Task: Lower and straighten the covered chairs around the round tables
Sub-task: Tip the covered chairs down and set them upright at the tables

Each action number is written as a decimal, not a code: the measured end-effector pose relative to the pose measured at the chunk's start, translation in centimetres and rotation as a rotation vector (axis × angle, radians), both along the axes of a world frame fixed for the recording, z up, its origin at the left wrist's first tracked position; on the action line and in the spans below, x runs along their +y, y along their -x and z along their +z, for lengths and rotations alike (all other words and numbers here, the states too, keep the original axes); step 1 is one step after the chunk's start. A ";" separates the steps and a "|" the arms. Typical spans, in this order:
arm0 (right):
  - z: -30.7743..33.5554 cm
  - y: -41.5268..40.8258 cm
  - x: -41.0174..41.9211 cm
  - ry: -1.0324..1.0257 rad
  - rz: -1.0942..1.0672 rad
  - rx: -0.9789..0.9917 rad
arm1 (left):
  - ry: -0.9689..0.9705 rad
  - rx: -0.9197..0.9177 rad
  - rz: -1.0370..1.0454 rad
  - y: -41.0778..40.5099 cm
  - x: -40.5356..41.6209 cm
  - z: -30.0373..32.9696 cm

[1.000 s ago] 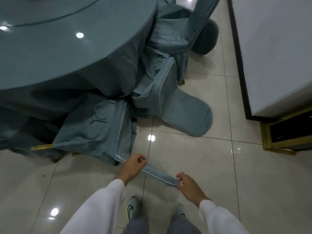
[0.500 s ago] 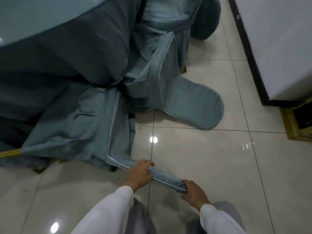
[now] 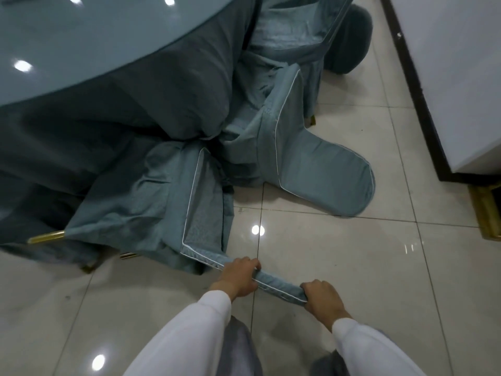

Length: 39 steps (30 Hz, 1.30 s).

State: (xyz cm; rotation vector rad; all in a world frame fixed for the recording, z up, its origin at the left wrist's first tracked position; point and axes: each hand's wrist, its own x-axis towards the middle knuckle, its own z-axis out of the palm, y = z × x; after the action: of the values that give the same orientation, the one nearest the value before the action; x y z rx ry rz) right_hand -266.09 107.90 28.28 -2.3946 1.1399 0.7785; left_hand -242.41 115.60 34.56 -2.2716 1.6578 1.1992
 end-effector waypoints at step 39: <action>40.1 2.5 -4.1 0.415 0.576 -0.497 | 0.272 -0.281 -0.037 9.5 -0.5 33.7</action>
State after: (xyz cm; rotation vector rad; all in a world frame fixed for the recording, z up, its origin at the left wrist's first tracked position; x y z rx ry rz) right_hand -268.59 103.84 68.41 -3.0709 0.4365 0.0539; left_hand -251.86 115.12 68.24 -2.4092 1.8324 0.6400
